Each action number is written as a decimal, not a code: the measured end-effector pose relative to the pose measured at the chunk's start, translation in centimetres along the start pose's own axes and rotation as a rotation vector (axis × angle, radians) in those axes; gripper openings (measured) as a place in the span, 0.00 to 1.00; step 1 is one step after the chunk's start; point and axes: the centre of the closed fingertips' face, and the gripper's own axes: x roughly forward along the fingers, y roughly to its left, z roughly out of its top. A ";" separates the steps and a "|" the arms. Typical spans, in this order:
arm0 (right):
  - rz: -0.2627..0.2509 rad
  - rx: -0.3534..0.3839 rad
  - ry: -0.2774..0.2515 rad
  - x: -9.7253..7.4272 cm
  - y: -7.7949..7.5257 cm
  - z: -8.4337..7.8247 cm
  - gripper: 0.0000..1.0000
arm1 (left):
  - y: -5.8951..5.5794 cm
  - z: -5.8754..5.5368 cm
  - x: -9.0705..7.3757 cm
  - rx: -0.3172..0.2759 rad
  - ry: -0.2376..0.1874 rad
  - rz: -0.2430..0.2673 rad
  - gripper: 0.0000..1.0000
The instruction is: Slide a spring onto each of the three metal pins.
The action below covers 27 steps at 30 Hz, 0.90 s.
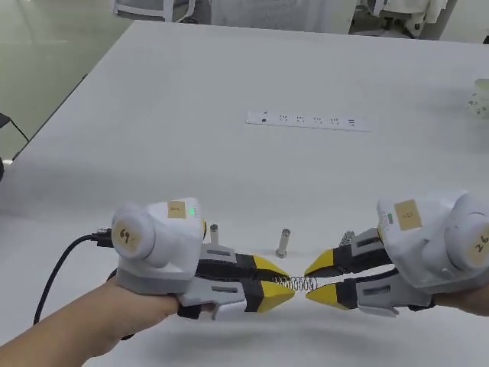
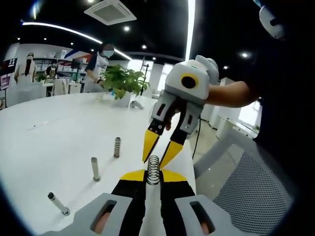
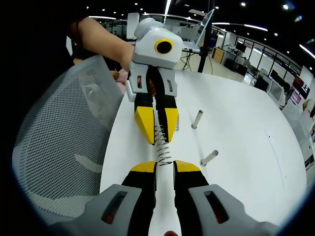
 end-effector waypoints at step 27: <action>-0.011 -0.045 -0.073 -1.2 0.1 3.4 0.07 | -0.2 -1.0 -0.1 0.005 0.032 0.000 0.01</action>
